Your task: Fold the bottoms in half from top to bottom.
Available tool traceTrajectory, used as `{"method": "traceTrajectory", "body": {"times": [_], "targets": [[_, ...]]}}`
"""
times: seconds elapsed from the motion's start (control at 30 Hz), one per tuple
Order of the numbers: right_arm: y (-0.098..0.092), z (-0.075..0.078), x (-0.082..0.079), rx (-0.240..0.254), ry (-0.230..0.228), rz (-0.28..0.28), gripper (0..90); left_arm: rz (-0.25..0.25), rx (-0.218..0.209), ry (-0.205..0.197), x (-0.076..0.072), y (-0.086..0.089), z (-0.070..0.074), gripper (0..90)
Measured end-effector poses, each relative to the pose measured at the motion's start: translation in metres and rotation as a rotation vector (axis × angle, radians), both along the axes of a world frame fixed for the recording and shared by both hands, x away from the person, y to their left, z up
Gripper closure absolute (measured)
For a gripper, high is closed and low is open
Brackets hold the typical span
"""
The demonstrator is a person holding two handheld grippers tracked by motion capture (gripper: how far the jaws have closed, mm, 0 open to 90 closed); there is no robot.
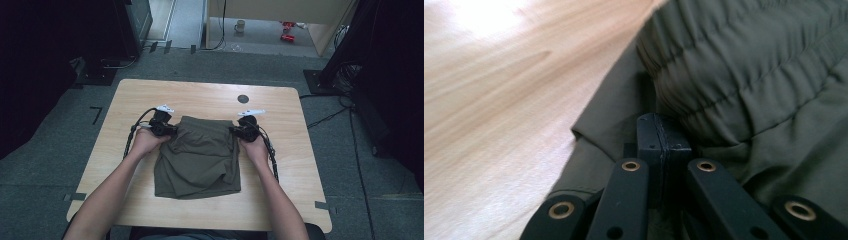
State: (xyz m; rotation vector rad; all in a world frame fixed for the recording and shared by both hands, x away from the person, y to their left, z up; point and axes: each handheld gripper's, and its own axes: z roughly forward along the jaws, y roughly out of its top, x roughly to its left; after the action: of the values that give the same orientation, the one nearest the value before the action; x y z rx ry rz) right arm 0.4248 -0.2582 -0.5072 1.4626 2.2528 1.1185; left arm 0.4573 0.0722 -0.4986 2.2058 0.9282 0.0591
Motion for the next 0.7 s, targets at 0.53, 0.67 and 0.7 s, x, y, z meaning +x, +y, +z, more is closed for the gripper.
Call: {"method": "traceTrajectory", "body": {"times": [0.53, 0.67, 0.7], "targets": [[0.006, -0.015, -0.007, 0.065, -0.065, -0.011, 90.0, -0.001, -0.050, -0.070, -0.007, -0.005, -0.013, 90.0], [0.006, -0.015, -0.008, 0.089, -0.049, -0.021, 89.3, 0.005, -0.061, -0.095, -0.011, -0.005, -0.015, 90.0], [0.005, -0.015, -0.007, 0.109, -0.041, -0.016, 86.8, 0.005, -0.059, -0.090, -0.011, -0.005, -0.014, 90.0]]}}
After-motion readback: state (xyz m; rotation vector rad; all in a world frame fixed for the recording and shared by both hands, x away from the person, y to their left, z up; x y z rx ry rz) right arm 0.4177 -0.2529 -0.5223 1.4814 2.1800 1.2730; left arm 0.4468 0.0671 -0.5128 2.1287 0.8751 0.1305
